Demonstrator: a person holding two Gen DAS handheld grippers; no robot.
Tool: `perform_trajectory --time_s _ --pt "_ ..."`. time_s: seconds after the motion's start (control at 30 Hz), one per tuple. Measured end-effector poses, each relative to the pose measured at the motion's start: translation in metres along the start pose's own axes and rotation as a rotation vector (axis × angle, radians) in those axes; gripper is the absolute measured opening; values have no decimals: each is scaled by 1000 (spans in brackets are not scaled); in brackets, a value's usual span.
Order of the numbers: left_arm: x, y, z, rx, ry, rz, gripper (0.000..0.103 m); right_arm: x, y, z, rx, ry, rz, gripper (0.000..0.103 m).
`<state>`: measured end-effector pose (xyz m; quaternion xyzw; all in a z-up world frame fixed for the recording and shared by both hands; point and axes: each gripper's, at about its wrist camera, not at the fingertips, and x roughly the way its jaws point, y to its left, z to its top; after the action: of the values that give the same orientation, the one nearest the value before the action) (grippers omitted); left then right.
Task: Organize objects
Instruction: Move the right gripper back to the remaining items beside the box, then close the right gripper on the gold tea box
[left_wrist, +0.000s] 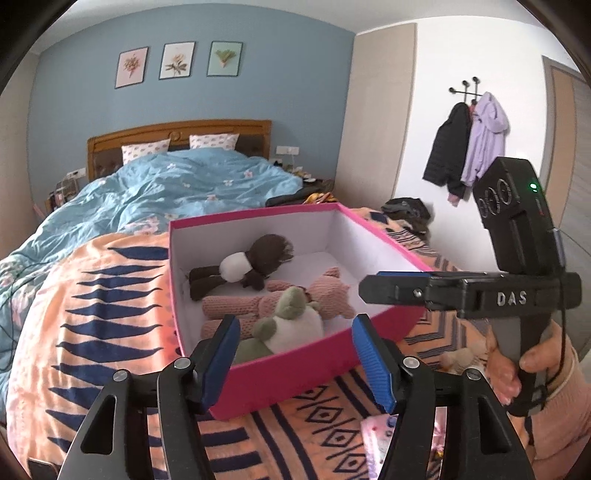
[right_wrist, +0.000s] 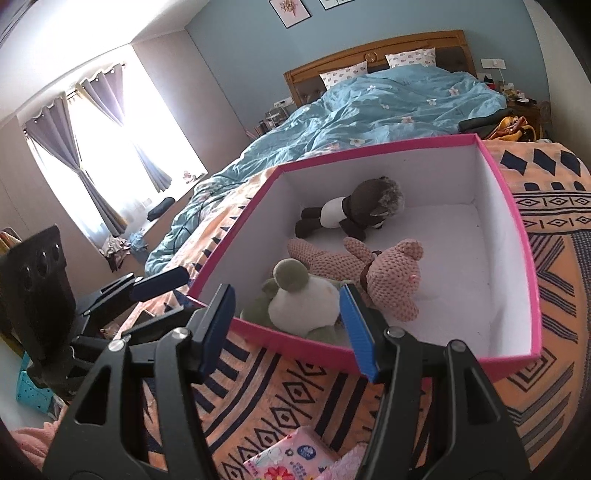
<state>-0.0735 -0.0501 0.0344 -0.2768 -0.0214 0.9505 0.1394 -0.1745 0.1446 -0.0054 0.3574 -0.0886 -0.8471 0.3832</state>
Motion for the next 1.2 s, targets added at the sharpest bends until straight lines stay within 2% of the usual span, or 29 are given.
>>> perform_trajectory --time_s 0.17,0.4,0.7,1.1,1.2 --pt "-10 -15 -9 10 -6 -52 66 -18 0 -8 -1 -17 13 61" --pt "-7 -46 -30 35 40 -153 66 -47 -7 -26 5 -36 -3 62" --pt "8 -86 -53 79 119 -245 66 -80 -34 -68 58 -27 -93 62" --pt "22 -114 -71 84 190 -314 66 -104 -69 -114 180 -5 -147 62" --pt "29 -121 -74 104 211 -304 66 -104 -70 -121 184 6 -146 62"
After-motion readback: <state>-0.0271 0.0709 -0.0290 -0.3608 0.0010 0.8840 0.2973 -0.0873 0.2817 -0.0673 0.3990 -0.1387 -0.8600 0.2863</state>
